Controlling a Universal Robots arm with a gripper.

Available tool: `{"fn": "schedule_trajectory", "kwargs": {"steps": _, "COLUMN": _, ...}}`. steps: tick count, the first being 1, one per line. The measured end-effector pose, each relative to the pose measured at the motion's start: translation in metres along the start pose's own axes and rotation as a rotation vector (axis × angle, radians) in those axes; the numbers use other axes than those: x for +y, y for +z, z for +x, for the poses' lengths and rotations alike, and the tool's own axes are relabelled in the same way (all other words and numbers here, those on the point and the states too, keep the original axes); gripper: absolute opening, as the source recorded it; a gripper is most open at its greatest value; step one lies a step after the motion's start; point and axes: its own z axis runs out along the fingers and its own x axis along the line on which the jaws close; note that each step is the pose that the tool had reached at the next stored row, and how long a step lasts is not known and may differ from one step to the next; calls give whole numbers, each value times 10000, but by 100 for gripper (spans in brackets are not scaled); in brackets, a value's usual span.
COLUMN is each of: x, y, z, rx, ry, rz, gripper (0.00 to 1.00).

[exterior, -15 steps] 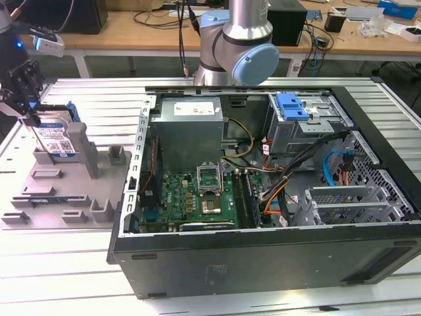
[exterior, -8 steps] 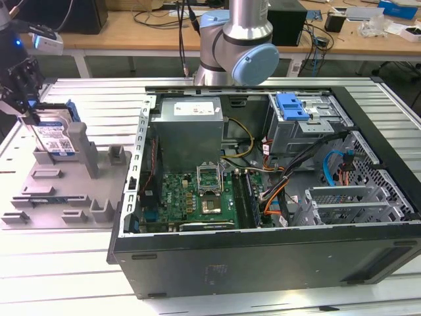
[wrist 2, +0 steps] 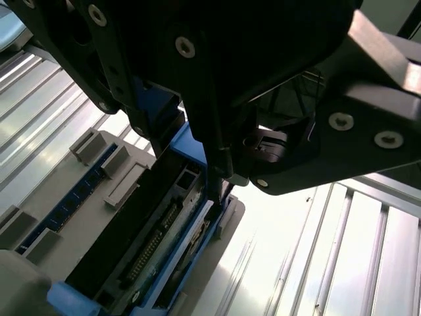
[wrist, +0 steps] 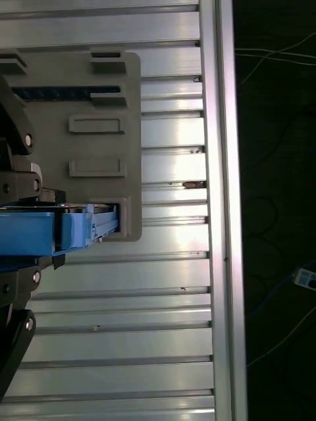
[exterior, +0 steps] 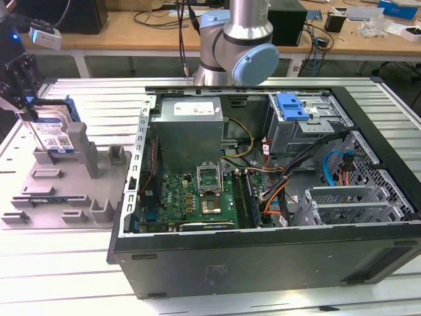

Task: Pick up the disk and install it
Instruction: 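Pick up the disk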

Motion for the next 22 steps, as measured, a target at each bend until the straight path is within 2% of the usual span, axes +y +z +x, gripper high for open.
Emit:
{"fn": "schedule_trajectory", "kwargs": {"steps": 6, "x": 2, "y": -115, "z": 0, "rx": -1, "ry": 0, "rz": 0, "gripper": 37}}
{"fn": "schedule_trajectory", "kwargs": {"steps": 9, "x": 4, "y": -214, "z": -1, "rx": -5, "ry": 0, "rz": 0, "gripper": 37}}
{"fn": "schedule_trajectory", "kwargs": {"steps": 22, "x": 9, "y": -519, "z": -2, "rx": -14, "ry": -1, "rz": -1, "gripper": 37}}
